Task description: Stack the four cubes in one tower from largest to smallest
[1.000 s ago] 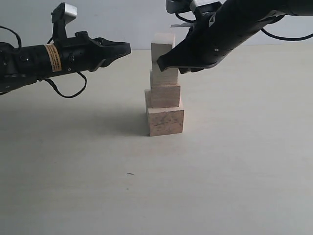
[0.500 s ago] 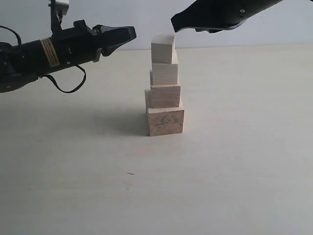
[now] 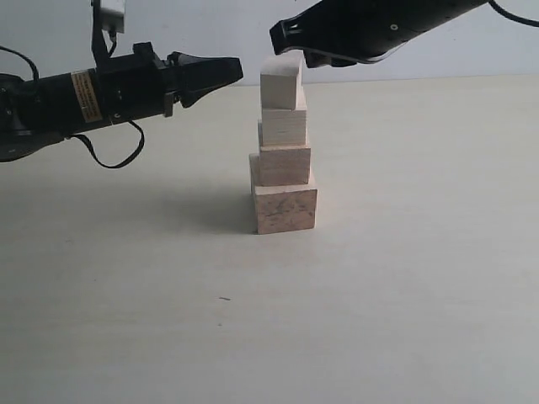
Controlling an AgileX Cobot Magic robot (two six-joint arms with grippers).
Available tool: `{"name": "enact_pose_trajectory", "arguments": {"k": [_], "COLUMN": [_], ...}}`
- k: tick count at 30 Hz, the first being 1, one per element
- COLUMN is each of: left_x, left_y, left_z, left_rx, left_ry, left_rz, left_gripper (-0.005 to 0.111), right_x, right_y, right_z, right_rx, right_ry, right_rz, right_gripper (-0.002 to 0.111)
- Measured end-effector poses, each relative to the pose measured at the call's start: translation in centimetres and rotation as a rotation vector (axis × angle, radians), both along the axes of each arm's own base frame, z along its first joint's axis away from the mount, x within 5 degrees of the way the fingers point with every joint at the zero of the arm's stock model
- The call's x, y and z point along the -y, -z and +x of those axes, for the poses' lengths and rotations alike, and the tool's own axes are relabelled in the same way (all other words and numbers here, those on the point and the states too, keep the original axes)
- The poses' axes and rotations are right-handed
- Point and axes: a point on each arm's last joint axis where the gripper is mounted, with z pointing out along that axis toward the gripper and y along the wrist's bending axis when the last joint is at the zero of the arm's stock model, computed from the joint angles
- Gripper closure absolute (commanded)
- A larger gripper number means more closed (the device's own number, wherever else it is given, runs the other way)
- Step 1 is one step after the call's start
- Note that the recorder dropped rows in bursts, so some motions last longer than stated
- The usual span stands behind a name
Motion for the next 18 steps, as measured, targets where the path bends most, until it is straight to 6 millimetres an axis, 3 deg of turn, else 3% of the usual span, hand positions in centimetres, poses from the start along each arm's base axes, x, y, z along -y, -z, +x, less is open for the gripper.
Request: {"name": "enact_pose_trajectory", "arguments": {"k": [9, 18], "left_x": [1.4, 2.2], "left_y": [0.0, 0.3], "left_z": [-0.7, -1.0], "left_rx": [-0.004, -0.013], "left_ry": [0.039, 0.045], "left_rz": [-0.001, 0.029], "left_gripper": [0.107, 0.107], "right_x": [-0.4, -0.6], "right_y": [1.4, 0.3], "right_z": [1.2, 1.6], "right_rx": [0.002, 0.041], "right_ry": [0.007, 0.009], "right_rz": [-0.001, 0.016], "right_gripper": [0.108, 0.108]}}
